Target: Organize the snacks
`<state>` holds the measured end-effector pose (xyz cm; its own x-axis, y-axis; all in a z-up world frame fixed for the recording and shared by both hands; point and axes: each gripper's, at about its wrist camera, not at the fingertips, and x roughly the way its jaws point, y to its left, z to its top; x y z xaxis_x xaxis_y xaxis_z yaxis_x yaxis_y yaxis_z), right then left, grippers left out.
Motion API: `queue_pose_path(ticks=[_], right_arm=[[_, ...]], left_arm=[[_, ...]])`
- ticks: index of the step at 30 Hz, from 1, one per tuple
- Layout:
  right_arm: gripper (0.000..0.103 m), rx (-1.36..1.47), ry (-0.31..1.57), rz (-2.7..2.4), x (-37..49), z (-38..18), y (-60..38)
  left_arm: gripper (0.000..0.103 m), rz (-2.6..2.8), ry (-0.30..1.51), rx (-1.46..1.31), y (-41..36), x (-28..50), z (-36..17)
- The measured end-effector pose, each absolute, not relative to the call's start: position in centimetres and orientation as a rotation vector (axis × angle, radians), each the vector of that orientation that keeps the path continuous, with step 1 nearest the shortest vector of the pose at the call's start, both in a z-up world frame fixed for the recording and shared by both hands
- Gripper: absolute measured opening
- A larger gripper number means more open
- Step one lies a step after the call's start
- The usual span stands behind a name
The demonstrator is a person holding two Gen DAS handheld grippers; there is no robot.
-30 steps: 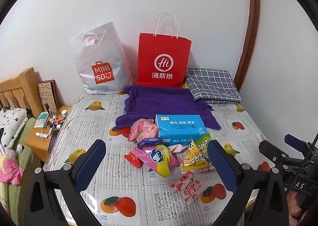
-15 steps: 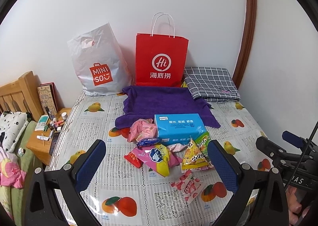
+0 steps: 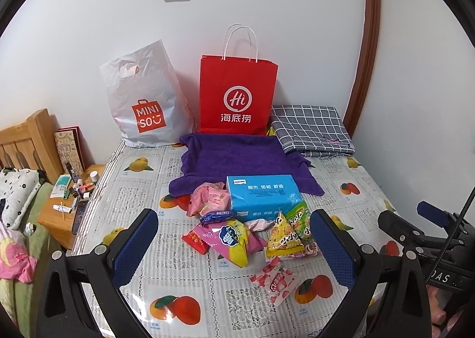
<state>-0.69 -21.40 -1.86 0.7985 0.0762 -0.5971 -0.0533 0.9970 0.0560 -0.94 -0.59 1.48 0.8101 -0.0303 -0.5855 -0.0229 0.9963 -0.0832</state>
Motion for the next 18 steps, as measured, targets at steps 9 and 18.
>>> queue_pose_path(ticks=[9,18], right_arm=[[0.103,0.041,0.633,0.076,-1.11,-1.53,-21.40],[0.103,0.030,0.631,0.090,-1.21,-1.46,-20.87]], left_arm=[[0.102,0.000,0.631,-0.082,-0.55,-0.86,1.36],[0.102,0.009,0.629,-0.088,-0.05,-1.20,1.21]])
